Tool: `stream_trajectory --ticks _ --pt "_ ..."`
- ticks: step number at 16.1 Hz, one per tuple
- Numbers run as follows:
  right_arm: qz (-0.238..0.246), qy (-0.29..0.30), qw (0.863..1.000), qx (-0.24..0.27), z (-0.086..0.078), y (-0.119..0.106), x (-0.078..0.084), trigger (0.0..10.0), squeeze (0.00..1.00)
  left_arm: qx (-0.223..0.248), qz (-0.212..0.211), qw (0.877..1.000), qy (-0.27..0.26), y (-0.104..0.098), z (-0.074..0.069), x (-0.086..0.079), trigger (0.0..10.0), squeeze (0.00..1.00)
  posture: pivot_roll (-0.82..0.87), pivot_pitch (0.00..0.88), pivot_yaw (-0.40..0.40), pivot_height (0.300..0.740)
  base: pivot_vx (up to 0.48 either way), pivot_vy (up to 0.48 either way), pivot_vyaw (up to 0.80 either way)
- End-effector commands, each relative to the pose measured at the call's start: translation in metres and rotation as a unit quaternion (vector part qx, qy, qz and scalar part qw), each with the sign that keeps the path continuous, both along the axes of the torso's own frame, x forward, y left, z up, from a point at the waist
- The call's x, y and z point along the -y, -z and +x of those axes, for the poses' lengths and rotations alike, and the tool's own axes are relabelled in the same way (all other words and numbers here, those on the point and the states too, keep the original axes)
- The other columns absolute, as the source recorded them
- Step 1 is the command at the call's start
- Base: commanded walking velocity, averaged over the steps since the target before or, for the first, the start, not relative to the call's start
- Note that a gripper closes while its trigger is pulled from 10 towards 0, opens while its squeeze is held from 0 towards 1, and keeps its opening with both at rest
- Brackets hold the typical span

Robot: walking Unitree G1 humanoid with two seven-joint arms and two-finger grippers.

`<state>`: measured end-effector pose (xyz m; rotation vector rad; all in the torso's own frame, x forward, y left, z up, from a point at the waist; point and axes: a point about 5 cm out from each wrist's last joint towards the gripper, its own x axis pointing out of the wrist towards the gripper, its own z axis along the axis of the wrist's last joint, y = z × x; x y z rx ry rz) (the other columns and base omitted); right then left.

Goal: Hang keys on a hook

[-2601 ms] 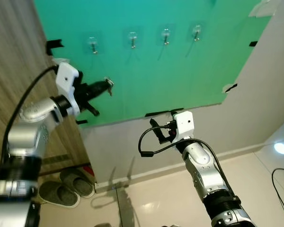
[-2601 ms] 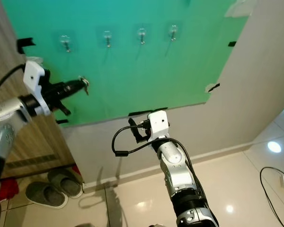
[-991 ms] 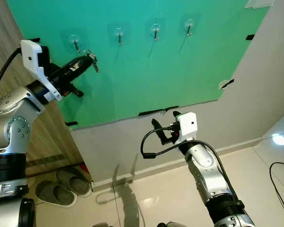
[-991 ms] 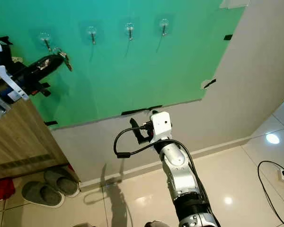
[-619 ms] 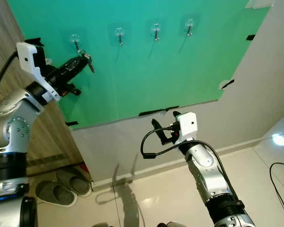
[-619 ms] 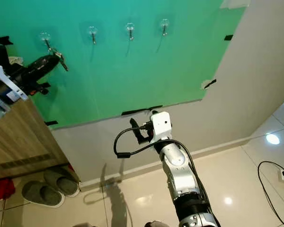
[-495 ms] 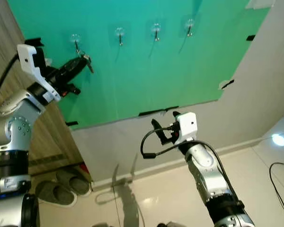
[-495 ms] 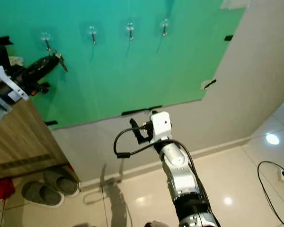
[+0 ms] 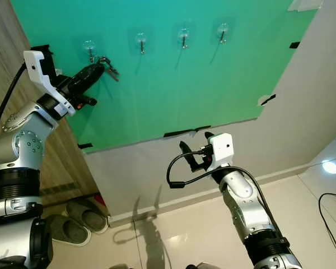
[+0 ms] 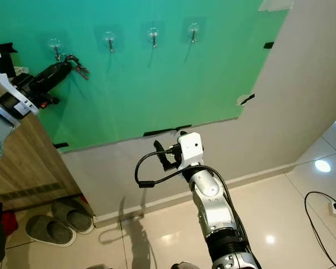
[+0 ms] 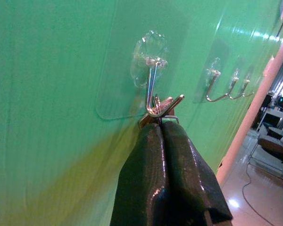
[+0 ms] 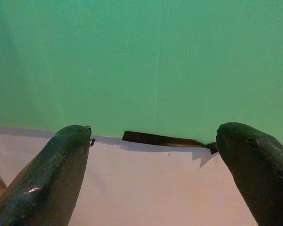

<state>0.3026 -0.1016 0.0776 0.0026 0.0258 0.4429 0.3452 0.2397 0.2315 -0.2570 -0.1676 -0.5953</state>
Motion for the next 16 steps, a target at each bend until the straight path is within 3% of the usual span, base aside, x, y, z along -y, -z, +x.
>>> stream_trajectory --ticks 1,5,10,14,16 --pt "-0.001 0.001 1.0 -0.002 -0.002 0.001 0.002 10.0 0.0 0.01 0.027 1.0 0.003 -0.004 -0.002 0.002 10.0 0.0 0.0 0.0 -0.016 0.74 0.0 0.0 0.0" --pt "-0.002 0.002 1.0 -0.004 -0.002 0.003 0.004 10.0 0.0 0.013 0.03 0.999 0.005 -0.001 -0.005 0.003 10.0 0.0 0.0 0.0 -0.018 0.74 0.0 0.0 0.0" --pt "-0.006 -0.002 1.0 -0.008 -0.003 0.005 0.004 10.0 0.0 0.022 0.107 0.994 0.024 0.0 -0.012 0.017 10.0 0.0 0.01 0.0 -0.022 0.74 0.0 0.0 0.0" --pt "-0.006 -0.005 1.0 -0.01 -0.006 0.007 0.003 10.0 0.0 0.021 0.117 0.993 0.025 0.001 -0.017 0.018 10.0 0.0 0.01 0.0 -0.02 0.74 0.0 0.0 0.0" --pt "-0.008 -0.006 1.0 -0.012 -0.007 0.008 0.002 10.0 0.0 0.037 0.099 0.994 0.005 -0.009 -0.016 0.014 10.0 0.0 0.01 0.0 -0.022 0.74 0.0 0.0 0.0"
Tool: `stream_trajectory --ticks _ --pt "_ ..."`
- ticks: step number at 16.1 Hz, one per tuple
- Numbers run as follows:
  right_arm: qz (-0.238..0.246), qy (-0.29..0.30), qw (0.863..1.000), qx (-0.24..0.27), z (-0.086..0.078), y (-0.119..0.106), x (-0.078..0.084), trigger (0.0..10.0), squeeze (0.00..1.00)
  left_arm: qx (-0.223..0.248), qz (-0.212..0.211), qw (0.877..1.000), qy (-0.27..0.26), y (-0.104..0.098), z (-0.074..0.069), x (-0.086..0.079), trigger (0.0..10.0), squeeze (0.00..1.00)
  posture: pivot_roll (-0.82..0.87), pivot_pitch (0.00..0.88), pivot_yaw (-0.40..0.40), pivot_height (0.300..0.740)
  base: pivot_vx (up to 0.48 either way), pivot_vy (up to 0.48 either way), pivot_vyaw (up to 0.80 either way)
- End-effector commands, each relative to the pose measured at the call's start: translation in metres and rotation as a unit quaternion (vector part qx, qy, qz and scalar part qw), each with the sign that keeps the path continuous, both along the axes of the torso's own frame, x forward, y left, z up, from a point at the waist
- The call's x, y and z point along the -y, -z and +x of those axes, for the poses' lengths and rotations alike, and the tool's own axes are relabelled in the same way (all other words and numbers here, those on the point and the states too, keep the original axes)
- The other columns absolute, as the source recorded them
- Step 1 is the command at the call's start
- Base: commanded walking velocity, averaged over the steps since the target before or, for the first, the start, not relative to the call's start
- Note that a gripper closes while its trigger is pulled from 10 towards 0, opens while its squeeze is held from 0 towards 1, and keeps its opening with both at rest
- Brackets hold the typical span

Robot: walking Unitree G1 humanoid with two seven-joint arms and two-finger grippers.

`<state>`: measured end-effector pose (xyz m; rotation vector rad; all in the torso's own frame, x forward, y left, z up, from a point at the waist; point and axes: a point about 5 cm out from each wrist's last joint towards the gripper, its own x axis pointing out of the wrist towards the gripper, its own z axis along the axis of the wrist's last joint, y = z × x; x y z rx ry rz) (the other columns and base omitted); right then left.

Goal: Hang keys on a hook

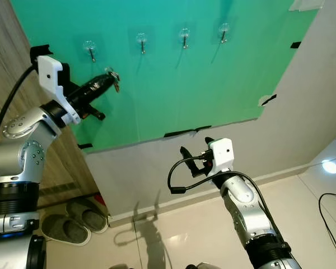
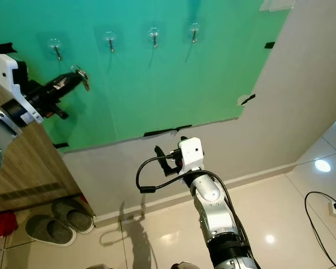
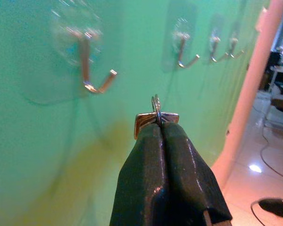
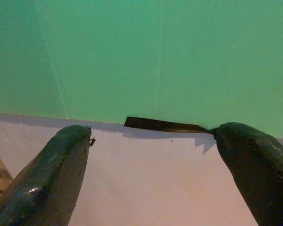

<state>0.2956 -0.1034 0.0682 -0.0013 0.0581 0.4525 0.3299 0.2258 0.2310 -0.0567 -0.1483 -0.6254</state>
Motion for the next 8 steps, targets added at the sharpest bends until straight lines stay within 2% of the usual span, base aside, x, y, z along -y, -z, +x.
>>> stream_trajectory --ticks 1,4,8 --pt "-0.003 -0.002 1.0 0.003 0.0002 -0.0008 0.0007 10.0 0.0 0.021 -0.008 1.0 -0.009 -0.0144 -0.0008 -0.0044 10.0 0.0 0.01 0.0 -0.023 0.74 0.0 0.0 0.0" --pt "-0.004 -0.003 1.0 0.002 0.0006 -0.0008 0.0012 10.0 0.0 0.026 -0.019 0.999 -0.019 -0.0186 -0.0021 -0.0127 10.0 0.0 0.01 0.0 -0.024 0.74 0.0 0.0 0.0" --pt "-0.003 -0.005 1.0 0.001 0.0007 -0.0015 0.0006 10.0 0.0 0.028 -0.03 0.999 -0.017 -0.0209 -0.0064 -0.0132 10.0 0.0 0.02 0.0 -0.028 0.74 0.0 0.0 0.0"
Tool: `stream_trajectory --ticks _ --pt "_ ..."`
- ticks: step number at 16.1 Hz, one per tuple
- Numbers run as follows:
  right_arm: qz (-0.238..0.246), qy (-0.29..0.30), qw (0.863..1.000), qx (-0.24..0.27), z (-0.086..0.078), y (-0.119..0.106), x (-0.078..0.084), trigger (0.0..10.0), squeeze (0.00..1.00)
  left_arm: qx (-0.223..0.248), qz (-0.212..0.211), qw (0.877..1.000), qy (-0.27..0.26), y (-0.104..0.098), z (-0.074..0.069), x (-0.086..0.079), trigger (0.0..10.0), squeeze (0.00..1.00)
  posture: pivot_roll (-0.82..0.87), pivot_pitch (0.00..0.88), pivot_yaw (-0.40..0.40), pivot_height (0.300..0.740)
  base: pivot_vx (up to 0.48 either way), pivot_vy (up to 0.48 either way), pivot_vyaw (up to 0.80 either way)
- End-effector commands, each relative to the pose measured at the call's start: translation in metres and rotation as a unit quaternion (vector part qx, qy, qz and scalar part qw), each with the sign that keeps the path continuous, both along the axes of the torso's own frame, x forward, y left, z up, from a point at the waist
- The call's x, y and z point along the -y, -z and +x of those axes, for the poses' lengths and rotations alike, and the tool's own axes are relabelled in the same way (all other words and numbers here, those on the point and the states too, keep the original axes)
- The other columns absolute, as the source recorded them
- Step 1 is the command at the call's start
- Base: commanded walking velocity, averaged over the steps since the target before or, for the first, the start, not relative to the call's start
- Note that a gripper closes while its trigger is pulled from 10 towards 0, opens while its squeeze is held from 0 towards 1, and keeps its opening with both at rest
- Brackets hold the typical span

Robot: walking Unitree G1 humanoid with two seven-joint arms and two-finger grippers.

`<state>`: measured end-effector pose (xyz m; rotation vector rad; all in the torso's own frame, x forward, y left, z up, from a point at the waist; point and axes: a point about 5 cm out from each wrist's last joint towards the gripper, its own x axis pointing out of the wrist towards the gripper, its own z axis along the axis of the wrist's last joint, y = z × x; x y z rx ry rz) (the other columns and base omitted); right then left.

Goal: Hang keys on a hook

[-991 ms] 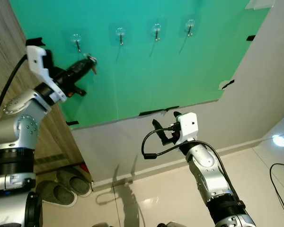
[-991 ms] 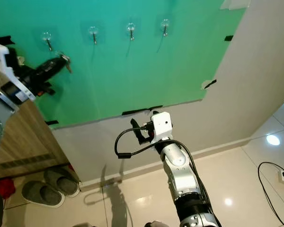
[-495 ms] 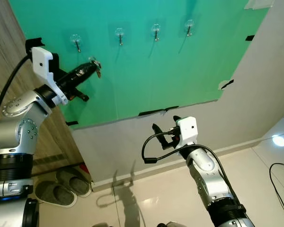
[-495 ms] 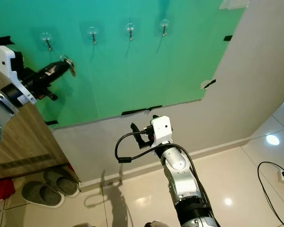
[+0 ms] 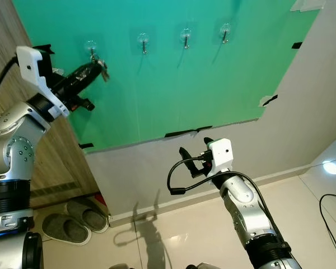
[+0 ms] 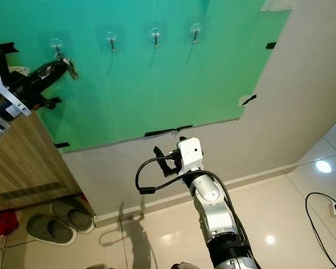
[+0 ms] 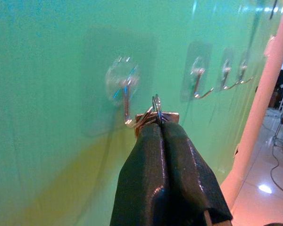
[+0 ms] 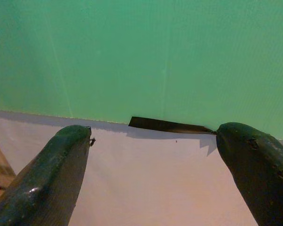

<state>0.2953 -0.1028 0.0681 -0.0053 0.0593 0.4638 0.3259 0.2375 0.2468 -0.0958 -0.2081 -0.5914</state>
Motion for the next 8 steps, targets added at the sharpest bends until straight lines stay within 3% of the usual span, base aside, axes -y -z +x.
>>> stream_trajectory --ticks 1,5,8 --pt "0.007 0.002 1.0 0.012 0.001 -0.005 0.001 10.0 0.0 0.006 -0.006 1.0 -0.001 -0.005 -0.002 -0.001 10.0 0.0 0.02 0.0 -0.028 0.74 0.0 0.0 0.0" --pt "0.057 -0.035 0.994 0.091 0.003 -0.039 -0.012 10.0 0.0 -0.006 -0.036 0.999 0.003 -0.002 0.003 -0.001 10.0 0.0 0.01 0.0 -0.024 0.74 0.0 0.0 0.0" --pt "0.078 -0.063 0.989 0.107 0.004 -0.051 -0.022 10.0 0.0 -0.02 -0.067 0.998 0.001 0.004 0.007 -0.004 10.0 0.0 0.01 0.0 -0.022 0.74 0.0 0.0 0.0"
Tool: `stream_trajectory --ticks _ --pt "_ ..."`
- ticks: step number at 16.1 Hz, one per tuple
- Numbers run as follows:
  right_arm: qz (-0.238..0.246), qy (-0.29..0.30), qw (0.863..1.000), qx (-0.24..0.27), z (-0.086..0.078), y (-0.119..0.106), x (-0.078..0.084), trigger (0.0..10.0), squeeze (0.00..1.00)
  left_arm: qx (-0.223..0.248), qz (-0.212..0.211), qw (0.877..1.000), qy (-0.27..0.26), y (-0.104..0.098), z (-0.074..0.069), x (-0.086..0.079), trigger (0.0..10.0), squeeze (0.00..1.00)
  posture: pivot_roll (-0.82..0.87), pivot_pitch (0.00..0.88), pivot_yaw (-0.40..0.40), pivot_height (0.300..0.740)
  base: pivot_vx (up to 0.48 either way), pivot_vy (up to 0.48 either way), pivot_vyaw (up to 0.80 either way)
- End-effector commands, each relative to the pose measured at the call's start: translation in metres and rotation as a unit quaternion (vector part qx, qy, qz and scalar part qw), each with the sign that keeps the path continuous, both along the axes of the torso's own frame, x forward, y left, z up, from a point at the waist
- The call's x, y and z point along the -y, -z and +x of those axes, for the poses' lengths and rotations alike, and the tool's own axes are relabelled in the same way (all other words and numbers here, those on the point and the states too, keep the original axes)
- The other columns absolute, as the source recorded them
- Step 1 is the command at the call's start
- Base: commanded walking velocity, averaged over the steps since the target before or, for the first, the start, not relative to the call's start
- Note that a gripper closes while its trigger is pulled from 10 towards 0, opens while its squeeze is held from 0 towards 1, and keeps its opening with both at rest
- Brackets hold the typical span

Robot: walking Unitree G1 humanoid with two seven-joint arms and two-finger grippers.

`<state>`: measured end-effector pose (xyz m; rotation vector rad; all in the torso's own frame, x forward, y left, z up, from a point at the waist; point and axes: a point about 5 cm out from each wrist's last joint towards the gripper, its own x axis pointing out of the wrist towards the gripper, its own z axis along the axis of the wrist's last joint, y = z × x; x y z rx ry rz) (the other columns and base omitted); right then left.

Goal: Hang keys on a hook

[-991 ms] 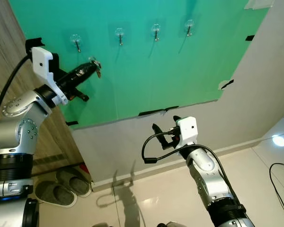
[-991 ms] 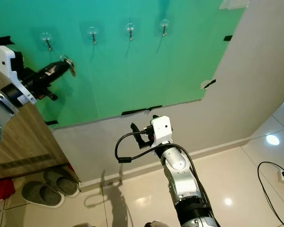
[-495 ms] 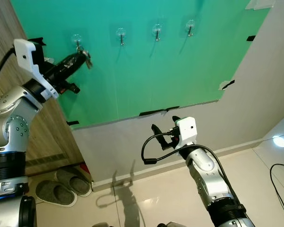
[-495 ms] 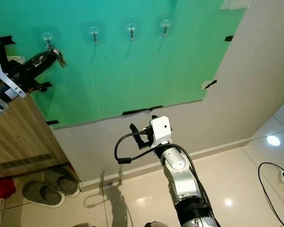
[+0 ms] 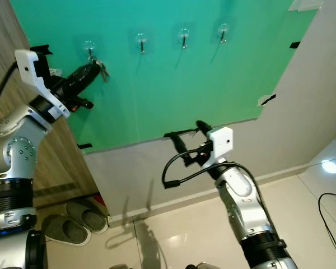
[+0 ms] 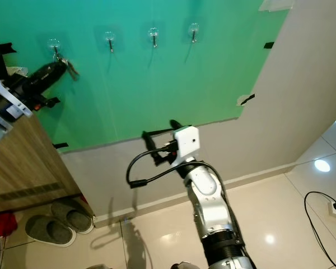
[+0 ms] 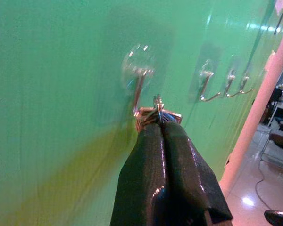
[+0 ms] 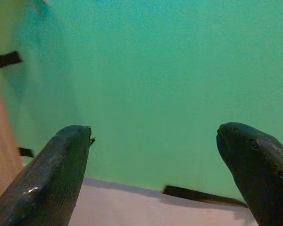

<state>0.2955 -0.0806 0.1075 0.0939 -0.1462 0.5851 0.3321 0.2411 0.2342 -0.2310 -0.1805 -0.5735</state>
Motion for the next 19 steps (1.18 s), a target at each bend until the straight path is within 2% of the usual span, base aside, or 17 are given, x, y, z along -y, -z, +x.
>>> stream_trajectory --ticks 1,4,7,13,14,15,16,17,18,19 --pt "0.012 -0.017 1.0 0.021 0.003 -0.013 -0.003 10.0 0.0 0.008 -0.023 1.0 -0.001 -0.008 0.003 -0.002 10.0 0.0 0.01 0.0 -0.021 0.74 0.0 0.0 0.0" --pt "0.023 -0.054 0.998 0.02 0.001 -0.019 -0.011 10.0 0.0 -0.012 -0.086 0.996 -0.004 -0.002 0.009 -0.006 10.0 0.0 0.01 0.0 -0.023 0.74 0.0 0.0 0.0" --pt "0.053 -0.082 0.995 0.036 0.0 -0.033 -0.017 10.0 0.0 -0.053 -0.137 0.989 -0.01 0.014 0.014 -0.007 10.0 0.0 0.01 0.0 -0.023 0.74 0.0 0.0 0.0" --pt "0.049 -0.088 0.994 0.035 -0.001 -0.035 -0.018 10.0 0.0 -0.111 -0.164 0.98 -0.022 0.04 0.014 -0.007 10.0 0.0 0.01 0.0 -0.022 0.74 0.0 0.0 0.0" --pt "0.051 -0.089 0.994 0.034 -0.002 -0.036 -0.018 10.0 0.0 -0.137 -0.164 0.976 -0.035 0.052 0.013 -0.006 10.0 0.0 0.01 0.0 -0.024 0.74 0.0 0.0 0.0" --pt "0.051 -0.089 0.994 0.034 -0.002 -0.036 -0.018 10.0 0.0 -0.137 -0.164 0.976 -0.035 0.052 0.013 -0.006 10.0 0.0 0.01 0.0 -0.024 0.74 0.0 0.0 0.0" --pt "0.052 -0.09 0.994 0.034 -0.002 -0.036 -0.019 10.0 0.0 -0.14 -0.16 0.976 -0.038 0.054 0.013 -0.005 10.0 0.0 0.01 0.0 -0.025 0.74 0.0 0.0 0.0" --pt "0.054 -0.092 0.994 0.036 -0.003 -0.038 -0.02 10.0 0.0 -0.14 -0.132 0.98 -0.054 0.057 0.012 -0.004 10.0 0.0 0.02 0.0 -0.027 0.74 0.0 0.0 0.0" --pt "0.055 -0.095 0.993 0.038 -0.003 -0.039 -0.021 10.0 0.0 -0.132 -0.087 0.984 -0.082 0.06 0.012 -0.004 10.0 1.0 0.02 0.0 -0.028 0.74 0.0 0.0 0.0" --pt "0.055 -0.096 0.993 0.039 -0.003 -0.04 -0.021 10.0 0.0 -0.125 -0.051 0.986 -0.1 0.057 0.012 -0.003 10.0 1.0 0.02 0.0 -0.029 0.74 0.0 0.0 0.0"
